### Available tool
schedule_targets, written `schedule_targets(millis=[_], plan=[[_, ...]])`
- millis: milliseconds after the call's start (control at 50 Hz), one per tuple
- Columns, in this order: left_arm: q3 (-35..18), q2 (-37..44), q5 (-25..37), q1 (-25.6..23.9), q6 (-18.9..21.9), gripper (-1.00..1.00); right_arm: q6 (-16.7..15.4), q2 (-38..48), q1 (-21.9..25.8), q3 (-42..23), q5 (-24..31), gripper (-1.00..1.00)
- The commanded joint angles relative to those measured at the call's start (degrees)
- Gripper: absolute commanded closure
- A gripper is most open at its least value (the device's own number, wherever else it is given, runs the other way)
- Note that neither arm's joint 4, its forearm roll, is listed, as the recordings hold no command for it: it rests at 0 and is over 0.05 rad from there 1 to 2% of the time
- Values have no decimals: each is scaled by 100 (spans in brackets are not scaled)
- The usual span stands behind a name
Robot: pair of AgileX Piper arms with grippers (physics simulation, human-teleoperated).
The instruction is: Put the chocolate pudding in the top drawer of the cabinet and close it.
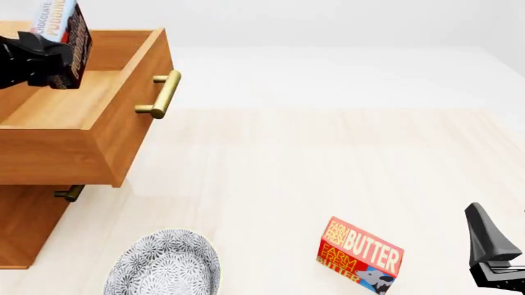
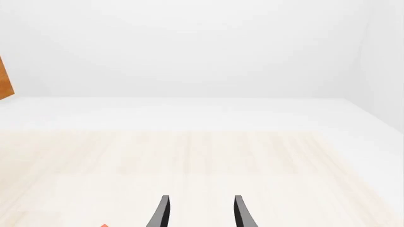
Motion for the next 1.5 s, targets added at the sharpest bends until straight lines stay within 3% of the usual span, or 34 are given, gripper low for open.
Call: schedule_targets(millis=[20,520,1500], plan=[[46,189,-78,58,23,100,0,4,-1,0,-4,-100],[301,456,-441,361,-119,100,1,18,-1,5,-23,-100],[57,1038,-709,556,-264,100,1,11,-2,4,-15,-100]])
